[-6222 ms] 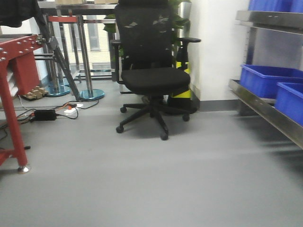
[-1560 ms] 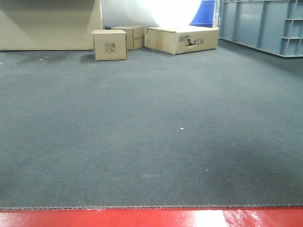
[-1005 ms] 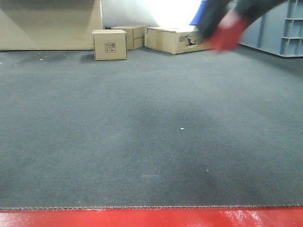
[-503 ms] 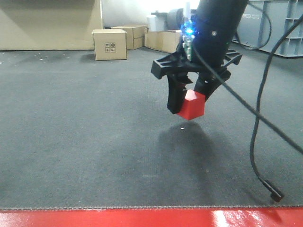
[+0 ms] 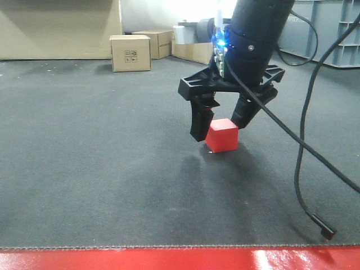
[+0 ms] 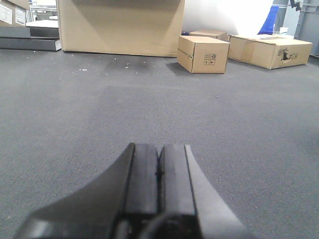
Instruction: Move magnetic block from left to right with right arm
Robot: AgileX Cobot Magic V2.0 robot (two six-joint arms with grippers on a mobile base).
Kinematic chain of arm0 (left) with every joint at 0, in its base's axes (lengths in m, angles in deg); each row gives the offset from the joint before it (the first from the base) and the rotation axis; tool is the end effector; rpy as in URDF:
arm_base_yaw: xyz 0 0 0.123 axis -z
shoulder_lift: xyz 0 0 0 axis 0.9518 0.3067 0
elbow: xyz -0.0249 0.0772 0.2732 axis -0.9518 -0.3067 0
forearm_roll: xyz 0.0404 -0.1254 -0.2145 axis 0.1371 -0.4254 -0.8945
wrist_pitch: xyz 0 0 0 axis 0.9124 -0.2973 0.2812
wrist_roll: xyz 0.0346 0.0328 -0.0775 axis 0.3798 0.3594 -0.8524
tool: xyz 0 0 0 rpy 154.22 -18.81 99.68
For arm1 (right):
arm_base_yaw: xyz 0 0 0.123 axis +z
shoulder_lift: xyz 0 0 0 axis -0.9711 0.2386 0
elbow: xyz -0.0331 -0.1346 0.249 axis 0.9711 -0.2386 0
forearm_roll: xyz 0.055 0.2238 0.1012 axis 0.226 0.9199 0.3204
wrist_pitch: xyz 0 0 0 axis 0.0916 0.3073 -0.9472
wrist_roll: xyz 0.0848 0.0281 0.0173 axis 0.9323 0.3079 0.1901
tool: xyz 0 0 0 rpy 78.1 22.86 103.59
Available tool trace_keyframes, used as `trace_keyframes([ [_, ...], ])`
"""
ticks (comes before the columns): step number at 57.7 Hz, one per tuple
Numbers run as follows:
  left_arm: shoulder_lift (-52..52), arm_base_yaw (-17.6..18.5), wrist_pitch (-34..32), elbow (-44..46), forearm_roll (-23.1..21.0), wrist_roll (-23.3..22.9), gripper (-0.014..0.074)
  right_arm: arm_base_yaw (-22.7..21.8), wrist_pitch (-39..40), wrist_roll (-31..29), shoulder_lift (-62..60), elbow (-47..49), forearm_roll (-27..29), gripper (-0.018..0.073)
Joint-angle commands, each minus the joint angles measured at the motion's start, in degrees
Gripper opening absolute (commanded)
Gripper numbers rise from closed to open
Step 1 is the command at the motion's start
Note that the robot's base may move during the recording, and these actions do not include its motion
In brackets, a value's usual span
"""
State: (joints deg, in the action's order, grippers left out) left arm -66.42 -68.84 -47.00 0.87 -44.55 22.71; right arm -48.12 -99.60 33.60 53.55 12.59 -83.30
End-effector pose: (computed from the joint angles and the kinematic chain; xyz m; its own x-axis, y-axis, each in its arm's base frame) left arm 0.0567 -0.0035 0.2002 0.0373 -0.0413 -0.9985 0.0616 0.9973 -0.0389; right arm 0.3464 0.1919 0.2252 -0.7960 -0.4390 -0.4167 -0.5051 0.8611 0.0577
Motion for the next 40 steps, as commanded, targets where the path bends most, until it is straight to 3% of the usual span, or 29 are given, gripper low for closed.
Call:
trace_keyframes([
  [1,-0.4,0.1,-4.8,-0.4,-0.3,-0.3,-0.0126,-0.2,3.1,0.0,-5.1,2.2,-0.2,0.0608],
  [10,-0.4,0.1,-4.8,-0.4,-0.3,-0.3,-0.0126,-1.1,2.7,2.7,-11.0,2.2,-0.2,0.0492],
  [25,-0.4,0.1,-4.8,-0.4,-0.3,-0.3,-0.0126,-1.2,5.7,3.8,-28.1,-4.9,-0.2,0.0065],
  [40,-0.4,0.1,-4.8,-0.4,-0.3,-0.3,-0.0126,-1.2,16.3,3.8,-49.9,-22.2,-0.2,0.0063],
])
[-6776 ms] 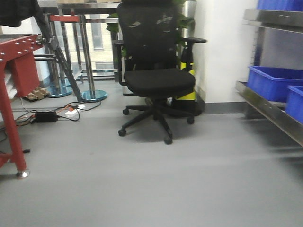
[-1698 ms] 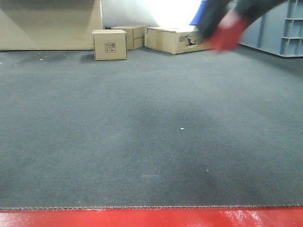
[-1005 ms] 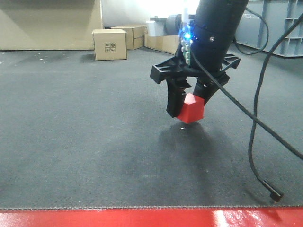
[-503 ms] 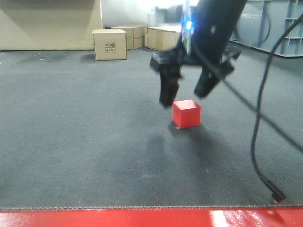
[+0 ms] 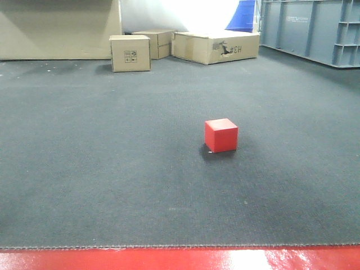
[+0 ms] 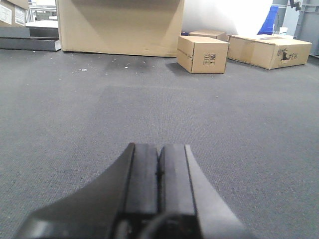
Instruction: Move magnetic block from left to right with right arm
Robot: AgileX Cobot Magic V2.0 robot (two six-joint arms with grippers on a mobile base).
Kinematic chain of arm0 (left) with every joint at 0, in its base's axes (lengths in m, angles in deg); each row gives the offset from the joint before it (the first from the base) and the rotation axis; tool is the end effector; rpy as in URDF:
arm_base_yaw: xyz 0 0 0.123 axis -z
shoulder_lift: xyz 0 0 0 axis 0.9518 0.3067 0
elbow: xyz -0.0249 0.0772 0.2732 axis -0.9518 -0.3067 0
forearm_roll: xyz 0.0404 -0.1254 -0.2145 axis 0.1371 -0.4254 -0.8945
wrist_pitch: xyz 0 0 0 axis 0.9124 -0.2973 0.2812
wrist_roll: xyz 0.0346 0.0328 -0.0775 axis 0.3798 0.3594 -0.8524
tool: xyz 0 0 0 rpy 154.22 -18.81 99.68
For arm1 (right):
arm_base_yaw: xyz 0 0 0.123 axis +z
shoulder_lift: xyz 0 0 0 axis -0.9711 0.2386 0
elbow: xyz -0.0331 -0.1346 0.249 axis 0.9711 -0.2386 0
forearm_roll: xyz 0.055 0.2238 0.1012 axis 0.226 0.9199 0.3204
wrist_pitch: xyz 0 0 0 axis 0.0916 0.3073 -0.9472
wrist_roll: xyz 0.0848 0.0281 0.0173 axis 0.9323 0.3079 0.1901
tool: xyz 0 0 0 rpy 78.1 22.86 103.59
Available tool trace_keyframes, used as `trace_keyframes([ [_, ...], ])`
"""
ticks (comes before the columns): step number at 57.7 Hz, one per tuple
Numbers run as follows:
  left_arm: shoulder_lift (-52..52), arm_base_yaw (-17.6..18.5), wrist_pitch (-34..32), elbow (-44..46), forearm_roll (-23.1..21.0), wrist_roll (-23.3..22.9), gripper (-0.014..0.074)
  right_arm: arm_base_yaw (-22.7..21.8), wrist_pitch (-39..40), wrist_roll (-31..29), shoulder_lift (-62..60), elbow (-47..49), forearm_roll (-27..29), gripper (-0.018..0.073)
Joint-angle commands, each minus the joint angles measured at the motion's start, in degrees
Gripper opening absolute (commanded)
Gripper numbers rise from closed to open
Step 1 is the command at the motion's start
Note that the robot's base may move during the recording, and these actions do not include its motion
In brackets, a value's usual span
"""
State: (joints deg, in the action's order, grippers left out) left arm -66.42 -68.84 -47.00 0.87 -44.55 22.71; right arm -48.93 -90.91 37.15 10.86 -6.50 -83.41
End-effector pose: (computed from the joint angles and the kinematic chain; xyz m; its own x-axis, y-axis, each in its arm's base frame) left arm 0.0567 -0.0035 0.2002 0.0373 -0.0413 -0.9985 0.0616 0.9973 -0.0389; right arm 0.2083 0.1131 0.3717 -0.5138 -0.2005 -0.8342 -0.4706 0.8788 0.0786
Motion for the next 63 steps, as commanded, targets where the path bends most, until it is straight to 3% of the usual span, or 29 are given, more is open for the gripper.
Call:
trace_keyframes([
  [1,-0.4,0.1,-4.8,-0.4,-0.3,-0.3,-0.0126,-0.4,8.7,0.3,-9.1,-4.7,-0.1,0.0063],
  [14,-0.4,0.1,-4.8,-0.4,-0.3,-0.3,-0.0126,-0.4,20.2,0.3,-28.2,-21.8,-0.1,0.0063],
  [27,-0.4,0.1,-4.8,-0.4,-0.3,-0.3,-0.0126,-0.4,25.5,0.3,-40.0,-33.8,0.0,0.0063],
  [63,-0.4,0.1,-4.8,-0.4,-0.3,-0.3,-0.0126,-0.4,24.5,0.3,-41.3,-37.8,0.0,0.0063],
])
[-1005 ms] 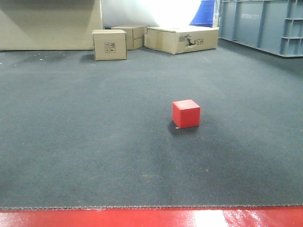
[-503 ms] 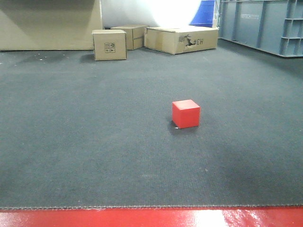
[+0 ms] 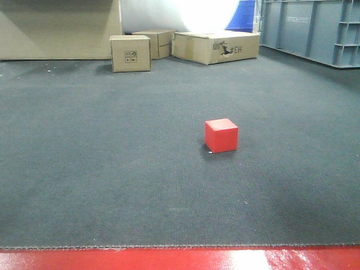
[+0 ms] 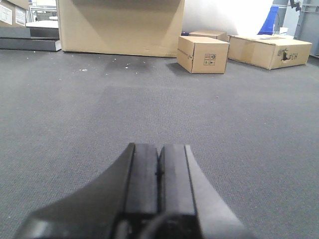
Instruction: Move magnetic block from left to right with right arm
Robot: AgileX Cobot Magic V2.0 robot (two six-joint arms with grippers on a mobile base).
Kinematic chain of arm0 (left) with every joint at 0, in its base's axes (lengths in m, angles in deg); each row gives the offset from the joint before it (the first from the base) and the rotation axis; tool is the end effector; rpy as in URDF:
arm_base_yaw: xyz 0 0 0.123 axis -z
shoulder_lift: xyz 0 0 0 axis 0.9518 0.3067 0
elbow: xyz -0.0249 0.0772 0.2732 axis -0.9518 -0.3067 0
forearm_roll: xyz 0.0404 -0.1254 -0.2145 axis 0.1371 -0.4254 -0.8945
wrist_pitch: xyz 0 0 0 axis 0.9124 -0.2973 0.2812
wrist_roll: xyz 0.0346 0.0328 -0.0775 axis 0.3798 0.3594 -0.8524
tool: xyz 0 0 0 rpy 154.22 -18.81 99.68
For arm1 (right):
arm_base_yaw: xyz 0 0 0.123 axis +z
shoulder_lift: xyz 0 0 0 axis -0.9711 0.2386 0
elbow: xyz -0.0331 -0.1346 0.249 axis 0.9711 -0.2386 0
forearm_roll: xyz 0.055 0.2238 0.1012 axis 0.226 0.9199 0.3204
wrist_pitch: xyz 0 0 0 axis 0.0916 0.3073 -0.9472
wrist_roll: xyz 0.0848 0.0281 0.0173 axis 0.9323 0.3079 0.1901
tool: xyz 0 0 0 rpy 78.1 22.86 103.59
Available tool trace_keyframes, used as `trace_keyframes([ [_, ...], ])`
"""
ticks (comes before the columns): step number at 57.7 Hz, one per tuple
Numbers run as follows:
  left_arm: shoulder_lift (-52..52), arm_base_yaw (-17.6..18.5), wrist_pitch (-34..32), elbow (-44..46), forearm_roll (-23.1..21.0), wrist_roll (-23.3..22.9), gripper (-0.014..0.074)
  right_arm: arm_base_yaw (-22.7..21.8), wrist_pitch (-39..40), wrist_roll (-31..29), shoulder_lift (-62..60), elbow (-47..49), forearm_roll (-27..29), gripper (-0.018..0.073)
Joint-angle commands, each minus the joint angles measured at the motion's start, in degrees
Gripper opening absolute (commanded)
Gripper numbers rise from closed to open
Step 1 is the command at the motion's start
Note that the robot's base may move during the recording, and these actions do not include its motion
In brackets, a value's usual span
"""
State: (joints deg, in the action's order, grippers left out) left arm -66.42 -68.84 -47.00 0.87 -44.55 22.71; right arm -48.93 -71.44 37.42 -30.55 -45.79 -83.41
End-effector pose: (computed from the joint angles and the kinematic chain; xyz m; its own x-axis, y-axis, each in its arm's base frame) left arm 0.0567 -0.0035 0.2002 0.0373 -0.0413 -0.9985 0.0616 0.9973 -0.0389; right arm 0.0808 0.0443 0.2856 -0.2150 -0.0254 -0.9763 -0.4654 0.8815 0.0796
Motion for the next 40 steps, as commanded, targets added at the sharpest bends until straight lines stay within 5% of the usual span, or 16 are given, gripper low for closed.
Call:
trace_keyframes([
  [1,-0.4,0.1,-4.8,-0.4,-0.3,-0.3,-0.0126,-0.4,5.3,0.0,0.1,1.4,0.0,0.0063],
  [9,-0.4,0.1,-4.8,-0.4,-0.3,-0.3,-0.0126,-3.8,5.5,0.0,-1.2,0.6,0.0,0.0063],
  [30,-0.4,0.1,-4.8,-0.4,-0.3,-0.3,-0.0126,-28.8,10.9,0.0,-15.8,-11.9,0.0,0.0063],
  [40,-0.4,0.1,-4.8,-0.4,-0.3,-0.3,-0.0126,-32.4,15.1,0.0,-23.1,-19.0,0.0,0.0063],
])
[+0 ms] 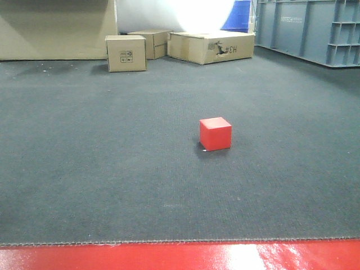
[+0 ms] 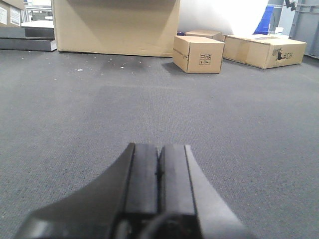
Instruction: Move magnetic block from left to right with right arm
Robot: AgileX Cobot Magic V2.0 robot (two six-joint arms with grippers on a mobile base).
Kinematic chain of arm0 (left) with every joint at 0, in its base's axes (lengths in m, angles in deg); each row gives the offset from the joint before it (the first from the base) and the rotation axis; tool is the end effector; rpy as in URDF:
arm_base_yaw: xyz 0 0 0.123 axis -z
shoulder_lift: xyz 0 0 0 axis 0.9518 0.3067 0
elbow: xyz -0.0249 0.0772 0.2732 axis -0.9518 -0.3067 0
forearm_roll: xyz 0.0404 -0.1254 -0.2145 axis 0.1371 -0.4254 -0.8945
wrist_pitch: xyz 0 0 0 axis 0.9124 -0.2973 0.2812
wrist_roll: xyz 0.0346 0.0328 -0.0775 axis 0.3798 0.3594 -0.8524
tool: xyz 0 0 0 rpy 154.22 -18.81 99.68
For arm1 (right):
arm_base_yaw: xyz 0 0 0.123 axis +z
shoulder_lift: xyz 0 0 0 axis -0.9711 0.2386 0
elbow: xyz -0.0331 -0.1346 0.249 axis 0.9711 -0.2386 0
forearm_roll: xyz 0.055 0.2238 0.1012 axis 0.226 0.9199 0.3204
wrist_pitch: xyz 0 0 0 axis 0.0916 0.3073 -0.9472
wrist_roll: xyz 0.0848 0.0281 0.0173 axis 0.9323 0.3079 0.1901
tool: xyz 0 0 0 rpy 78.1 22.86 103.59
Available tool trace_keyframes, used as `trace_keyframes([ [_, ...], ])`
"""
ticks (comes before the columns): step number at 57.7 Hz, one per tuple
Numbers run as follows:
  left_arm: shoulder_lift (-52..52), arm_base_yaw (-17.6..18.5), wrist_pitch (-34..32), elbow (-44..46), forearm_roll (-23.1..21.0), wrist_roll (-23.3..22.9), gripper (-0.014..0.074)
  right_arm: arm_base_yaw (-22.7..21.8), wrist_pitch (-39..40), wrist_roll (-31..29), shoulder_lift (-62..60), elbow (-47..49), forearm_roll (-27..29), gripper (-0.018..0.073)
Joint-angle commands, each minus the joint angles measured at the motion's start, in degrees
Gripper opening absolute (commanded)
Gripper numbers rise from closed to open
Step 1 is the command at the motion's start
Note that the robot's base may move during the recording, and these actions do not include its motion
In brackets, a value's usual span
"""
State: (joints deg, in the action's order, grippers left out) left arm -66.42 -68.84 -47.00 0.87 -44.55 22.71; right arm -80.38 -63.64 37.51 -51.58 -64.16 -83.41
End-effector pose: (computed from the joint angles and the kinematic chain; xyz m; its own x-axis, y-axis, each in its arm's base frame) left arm 0.0567 -0.0035 0.2002 0.0373 -0.0413 -0.9985 0.0616 0.9973 -0.0389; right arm 0.0566 -0.0030 0.2157 -0.0158 0.0815 -0.9965 0.0619 0.9948 0.0804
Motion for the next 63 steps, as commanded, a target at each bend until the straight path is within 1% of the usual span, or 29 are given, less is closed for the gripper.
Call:
trace_keyframes([
  [1,-0.4,0.1,-4.8,-0.4,-0.3,-0.3,-0.0126,-1.0,7.9,-0.1,-2.8,-1.4,0.0,0.0063],
  [7,-0.4,0.1,-4.8,-0.4,-0.3,-0.3,-0.0126,-1.0,10.5,-0.1,-3.3,-4.5,0.0,0.0063],
  [9,-0.4,0.1,-4.8,-0.4,-0.3,-0.3,-0.0126,-1.0,9.3,-0.1,-3.3,-4.4,0.0,0.0063],
  [63,-0.4,0.1,-4.8,-0.4,-0.3,-0.3,-0.0126,-1.0,9.4,-0.1,-3.3,-4.4,0.0,0.0063],
])
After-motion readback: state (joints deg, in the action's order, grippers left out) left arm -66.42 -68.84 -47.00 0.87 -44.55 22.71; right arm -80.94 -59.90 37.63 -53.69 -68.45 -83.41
